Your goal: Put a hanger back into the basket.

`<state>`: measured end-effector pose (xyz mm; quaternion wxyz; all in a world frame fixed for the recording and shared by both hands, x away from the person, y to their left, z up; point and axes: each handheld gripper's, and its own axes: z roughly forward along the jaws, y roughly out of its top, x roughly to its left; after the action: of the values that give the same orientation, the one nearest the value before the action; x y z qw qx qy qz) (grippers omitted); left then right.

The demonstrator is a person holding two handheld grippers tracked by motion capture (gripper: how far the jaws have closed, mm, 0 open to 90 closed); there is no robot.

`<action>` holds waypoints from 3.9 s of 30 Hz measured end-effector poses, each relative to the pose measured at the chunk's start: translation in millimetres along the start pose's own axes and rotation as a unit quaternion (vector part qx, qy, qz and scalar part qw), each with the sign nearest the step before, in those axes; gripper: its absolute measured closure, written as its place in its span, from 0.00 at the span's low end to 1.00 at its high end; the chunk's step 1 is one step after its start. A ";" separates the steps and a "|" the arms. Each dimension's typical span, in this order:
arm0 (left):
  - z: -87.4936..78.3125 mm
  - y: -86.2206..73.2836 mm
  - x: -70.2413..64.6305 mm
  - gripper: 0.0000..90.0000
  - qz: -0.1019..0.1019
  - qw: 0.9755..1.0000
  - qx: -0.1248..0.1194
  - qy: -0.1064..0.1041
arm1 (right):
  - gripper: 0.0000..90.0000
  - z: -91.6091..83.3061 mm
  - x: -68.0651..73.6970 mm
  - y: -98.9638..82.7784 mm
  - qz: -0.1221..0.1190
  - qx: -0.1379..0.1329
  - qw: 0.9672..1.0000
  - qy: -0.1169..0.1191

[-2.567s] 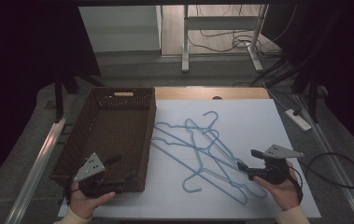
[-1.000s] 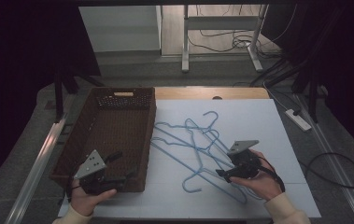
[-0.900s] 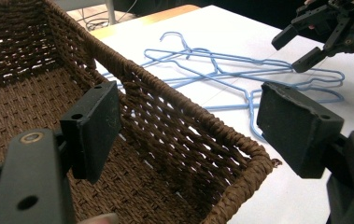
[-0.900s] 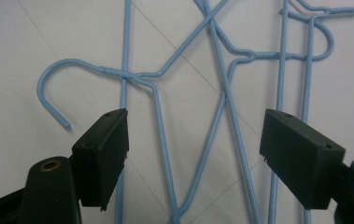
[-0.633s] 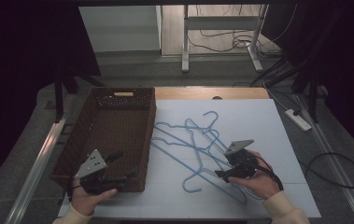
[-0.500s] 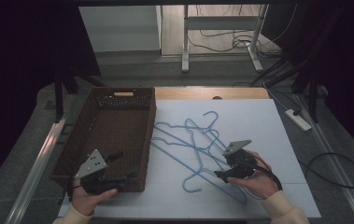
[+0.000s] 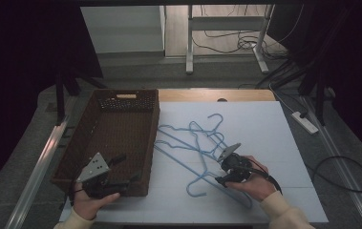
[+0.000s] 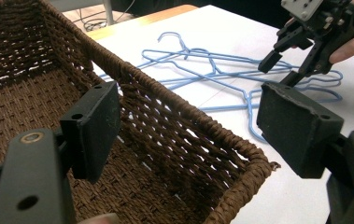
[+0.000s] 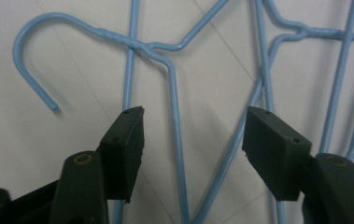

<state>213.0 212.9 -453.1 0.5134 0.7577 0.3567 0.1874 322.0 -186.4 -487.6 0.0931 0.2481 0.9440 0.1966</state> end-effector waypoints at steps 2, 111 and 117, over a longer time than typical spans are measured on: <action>-0.1 0.1 0.0 0.24 0.001 1.000 0.000 0.000 | 0.49 3.3 -0.1 2.4 -0.003 0.009 1.000 0.001; 179.5 124.4 -36.5 0.39 0.220 0.951 0.170 -0.133 | 0.98 -107.5 -36.9 -9.5 0.009 -0.178 0.964 0.198; 179.8 122.8 -41.0 0.66 0.257 0.942 0.175 -0.127 | 0.98 -109.8 -39.8 -11.7 0.004 -0.182 0.961 0.207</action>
<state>344.9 40.2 -410.1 0.3481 0.9191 0.1086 0.1495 321.2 -251.6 -389.9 -0.0613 0.1843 0.8900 0.4126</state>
